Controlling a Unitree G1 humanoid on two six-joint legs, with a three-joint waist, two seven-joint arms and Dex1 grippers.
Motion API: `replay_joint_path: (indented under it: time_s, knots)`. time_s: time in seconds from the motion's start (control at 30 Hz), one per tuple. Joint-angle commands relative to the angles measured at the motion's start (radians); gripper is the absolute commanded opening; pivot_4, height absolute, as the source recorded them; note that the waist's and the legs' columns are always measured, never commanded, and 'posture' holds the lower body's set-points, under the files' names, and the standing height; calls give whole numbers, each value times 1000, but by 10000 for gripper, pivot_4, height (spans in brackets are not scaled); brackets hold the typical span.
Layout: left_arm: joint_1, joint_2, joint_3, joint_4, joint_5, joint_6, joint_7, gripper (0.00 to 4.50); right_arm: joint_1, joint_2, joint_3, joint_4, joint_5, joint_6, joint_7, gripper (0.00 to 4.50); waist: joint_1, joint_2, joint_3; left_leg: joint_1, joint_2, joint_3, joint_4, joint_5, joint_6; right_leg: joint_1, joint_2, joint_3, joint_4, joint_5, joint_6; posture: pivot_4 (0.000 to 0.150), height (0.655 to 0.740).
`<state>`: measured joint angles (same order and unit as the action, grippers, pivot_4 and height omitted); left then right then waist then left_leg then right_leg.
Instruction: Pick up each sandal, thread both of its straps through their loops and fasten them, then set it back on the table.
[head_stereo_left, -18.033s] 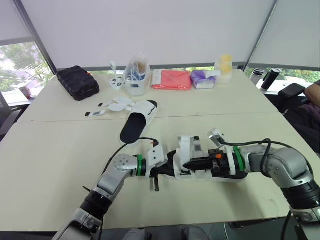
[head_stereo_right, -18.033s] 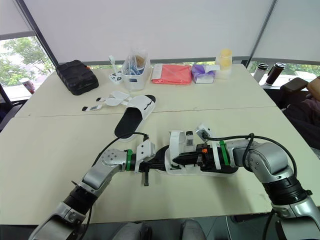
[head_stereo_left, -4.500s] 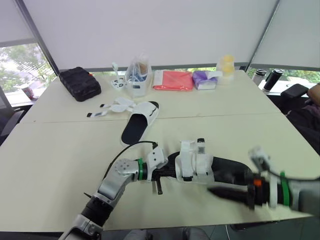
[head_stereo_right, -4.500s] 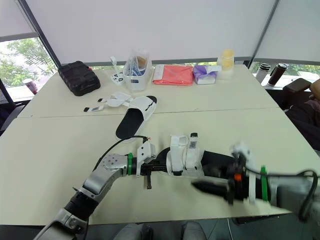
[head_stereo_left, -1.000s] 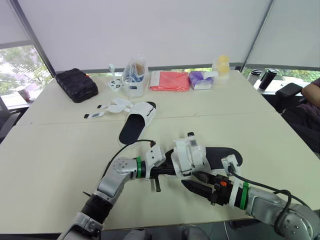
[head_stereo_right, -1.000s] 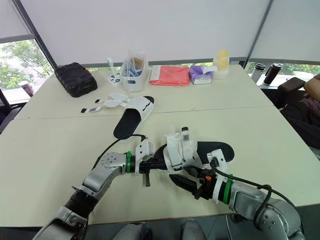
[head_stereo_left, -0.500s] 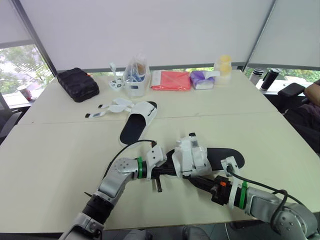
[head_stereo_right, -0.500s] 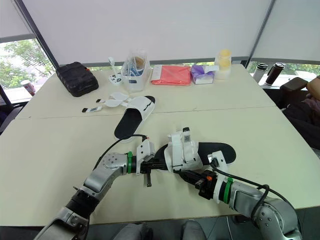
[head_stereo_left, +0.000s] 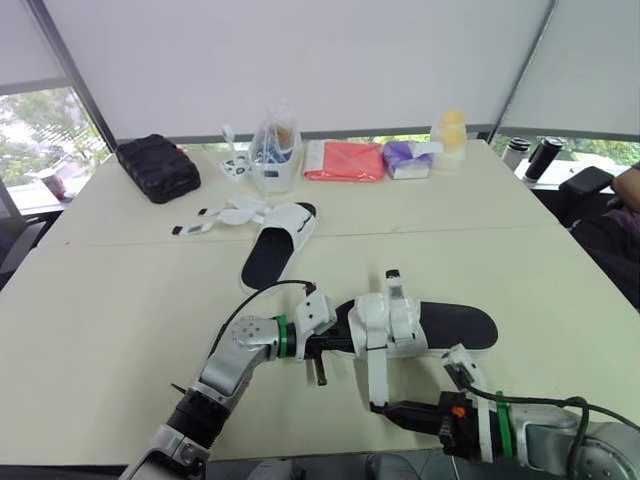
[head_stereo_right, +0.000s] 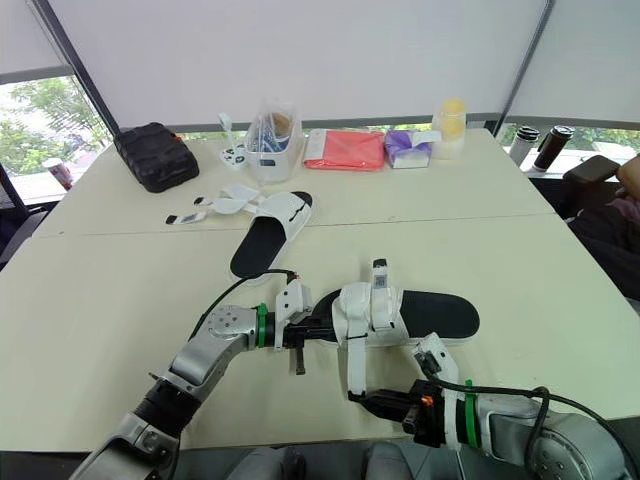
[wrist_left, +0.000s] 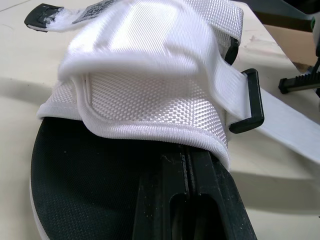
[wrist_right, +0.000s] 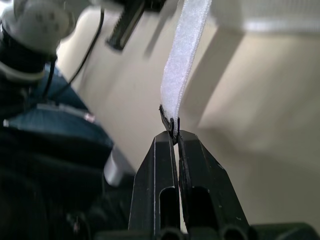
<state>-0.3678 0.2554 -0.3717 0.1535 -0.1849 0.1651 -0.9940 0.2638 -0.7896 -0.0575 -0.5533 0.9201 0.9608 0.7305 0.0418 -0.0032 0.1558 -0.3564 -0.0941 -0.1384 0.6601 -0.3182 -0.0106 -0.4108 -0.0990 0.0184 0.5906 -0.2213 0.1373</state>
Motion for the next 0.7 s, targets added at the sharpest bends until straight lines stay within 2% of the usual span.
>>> replay_joint_path:
  time_s: [0.03, 0.43, 0.57, 0.7]
  knots:
    - [30, 14, -34, 60, 45, 31, 6, 0, 12, -29, -6, -27, 14, 8, 42, 381, 0, 0, 0, 0, 0, 0, 0, 0, 0, 0, 0, 0, 0, 0, 0, 1500, 7400]
    - [23, 13, -35, 72, 48, 24, 1, 0, -28, -150, -128, -169, 282, 120, 57, 381, 2, -2, 2, -1, 0, 0, -1, 0, 0, 0, 0, 0, -4, 0, 0, 1500, 7400]
    - [15, 10, -36, 82, 50, 20, 0, 0, -141, -109, -156, -92, 491, 121, -33, 381, 2, -3, 3, -1, 0, 0, -2, 0, 0, 1, -1, 0, -6, 1, -1, 1500, 7400]
    - [12, 8, -36, 85, 51, 19, 4, 0, -211, -83, -147, -25, 639, 109, -136, 381, 9, -5, 4, -1, 0, 0, -2, 0, 0, 2, -1, -1, -8, 0, -4, 1500, 7400]
